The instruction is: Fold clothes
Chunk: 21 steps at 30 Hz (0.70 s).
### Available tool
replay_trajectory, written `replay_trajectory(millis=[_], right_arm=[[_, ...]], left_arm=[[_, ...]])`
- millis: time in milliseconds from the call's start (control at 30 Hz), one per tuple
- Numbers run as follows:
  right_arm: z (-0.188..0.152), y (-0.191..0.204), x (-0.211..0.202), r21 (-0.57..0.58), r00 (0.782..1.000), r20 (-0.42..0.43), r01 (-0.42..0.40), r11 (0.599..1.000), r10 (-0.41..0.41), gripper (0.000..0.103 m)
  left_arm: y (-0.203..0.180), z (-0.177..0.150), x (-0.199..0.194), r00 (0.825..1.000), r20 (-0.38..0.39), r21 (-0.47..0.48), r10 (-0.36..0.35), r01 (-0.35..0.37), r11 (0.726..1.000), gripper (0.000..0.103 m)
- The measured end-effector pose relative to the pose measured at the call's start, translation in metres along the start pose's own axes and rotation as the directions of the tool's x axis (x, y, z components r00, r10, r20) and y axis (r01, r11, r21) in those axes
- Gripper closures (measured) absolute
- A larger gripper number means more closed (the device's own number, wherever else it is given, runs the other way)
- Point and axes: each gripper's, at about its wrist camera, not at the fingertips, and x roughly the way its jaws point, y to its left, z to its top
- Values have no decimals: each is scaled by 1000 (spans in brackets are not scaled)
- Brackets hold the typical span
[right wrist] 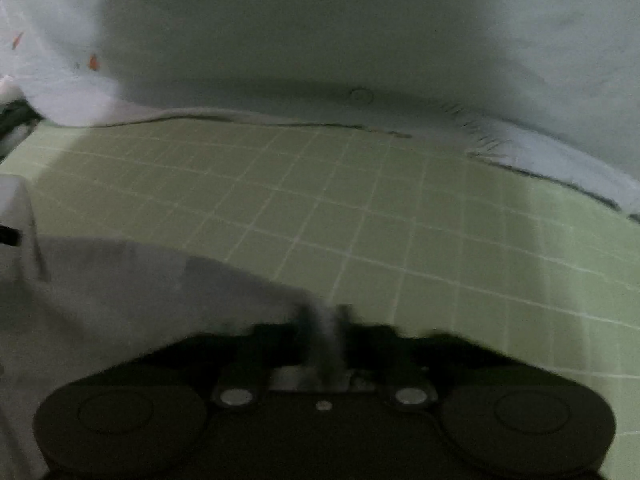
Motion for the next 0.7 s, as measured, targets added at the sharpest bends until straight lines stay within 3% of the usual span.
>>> replay_trajectory(millis=[133, 233, 367, 433, 500, 567, 633, 700], right_arm=[[2, -14, -4, 35, 992, 61, 105, 994, -107, 102], [1, -37, -4, 96, 972, 80, 211, 973, -219, 102], [-7, -67, -6, 162, 920, 44, 379, 911, -391, 102], [-12, -82, -7, 241, 915, -1, 392, 888, -403, 102], [-17, -86, -13, 280, 911, -8, 398, 874, -412, 96], [-21, -83, -20, 301, 901, -6, 415, 859, -433, 59], [-24, -75, -30, 301, 879, -2, 456, 837, -478, 50], [-30, -71, -44, 349, 881, -1, 443, 826, -473, 46]], left_arm=[[-9, 6, 6, 1000, 14, -6, -5, 5, 1000, 3], [-17, 10, 6, 999, 37, 22, -14, 13, 1000, 3], [-32, 9, 9, 999, 49, 85, -1, -3, 996, 3], [-34, 8, 9, 998, 54, 91, -13, 8, 996, 2], [-34, 7, 9, 998, 53, 82, -18, 14, 997, 0], [-33, 7, 10, 998, 51, 72, -21, 17, 997, 0], [-30, 7, 11, 999, 47, 65, -16, 13, 998, 0], [-26, 6, 10, 999, 50, 65, -6, 3, 998, 0]])
